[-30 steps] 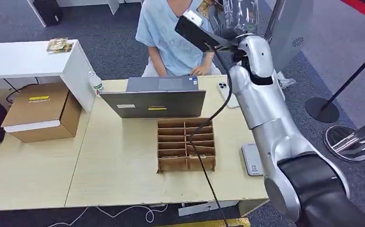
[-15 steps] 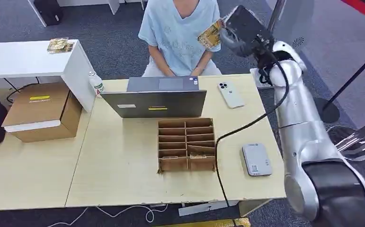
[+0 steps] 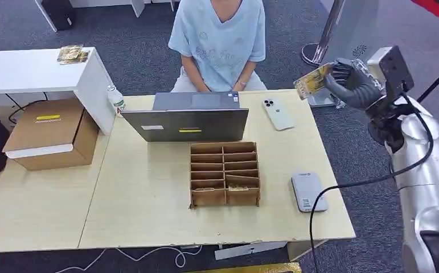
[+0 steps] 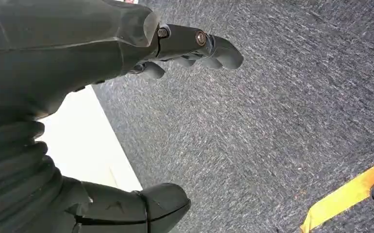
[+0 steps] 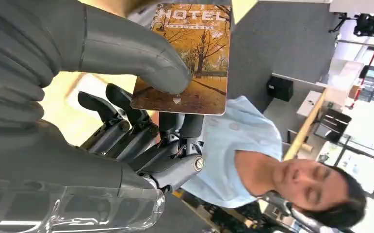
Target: Pass the card to the sensor for recognition and then transmit it.
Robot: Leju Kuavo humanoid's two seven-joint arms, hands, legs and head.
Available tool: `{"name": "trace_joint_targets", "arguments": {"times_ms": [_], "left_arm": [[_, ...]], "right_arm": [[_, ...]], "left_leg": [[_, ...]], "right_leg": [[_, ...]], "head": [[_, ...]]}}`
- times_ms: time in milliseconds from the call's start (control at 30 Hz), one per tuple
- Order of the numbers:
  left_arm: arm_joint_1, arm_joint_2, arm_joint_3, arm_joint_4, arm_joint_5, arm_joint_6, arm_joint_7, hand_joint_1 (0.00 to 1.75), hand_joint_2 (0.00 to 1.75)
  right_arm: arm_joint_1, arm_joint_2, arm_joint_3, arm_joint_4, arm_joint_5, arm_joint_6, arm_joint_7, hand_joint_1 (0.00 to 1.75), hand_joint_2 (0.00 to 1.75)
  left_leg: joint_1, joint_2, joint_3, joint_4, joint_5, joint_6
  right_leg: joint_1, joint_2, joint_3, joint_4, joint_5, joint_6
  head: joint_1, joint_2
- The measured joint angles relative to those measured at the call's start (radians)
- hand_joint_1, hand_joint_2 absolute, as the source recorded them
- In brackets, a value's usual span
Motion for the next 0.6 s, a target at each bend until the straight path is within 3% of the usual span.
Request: {"name": "trace_joint_targets", "arguments": {"times_ms": [167, 367, 600], "left_arm": [[0.001, 0.0, 0.008, 0.0, 0.0, 0.003, 0.006, 0.0, 1.75], [0.001, 0.0, 0.014, 0.0, 0.0, 0.005, 0.006, 0.0, 1.75], [-0.002, 0.0, 0.016, 0.0, 0.0, 0.003, 0.007, 0.0, 1.75]], "right_arm": [[0.123, -0.076, -0.001, -0.036, -0.096, -0.007, -0.031, 1.75, 1.75], [0.284, -0.125, -0.02, -0.11, -0.177, 0.014, -0.027, 1.75, 1.75], [0.35, -0.156, -0.021, -0.157, -0.188, 0.04, 0.061, 1.75, 1.75]], "left_leg": [[0.0, 0.0, 0.0, 0.0, 0.0, 0.0], [0.0, 0.0, 0.0, 0.0, -0.001, 0.001], [0.0, 0.0, 0.0, 0.0, -0.001, 0.001]], "right_leg": [[0.0, 0.0, 0.0, 0.0, 0.0, 0.0], [0.0, 0.0, 0.0, 0.0, -0.001, 0.0], [0.0, 0.0, 0.0, 0.0, -0.001, 0.0]], "head": [[0.0, 0.0], [0.0, 0.0], [0.0, 0.0]]}}
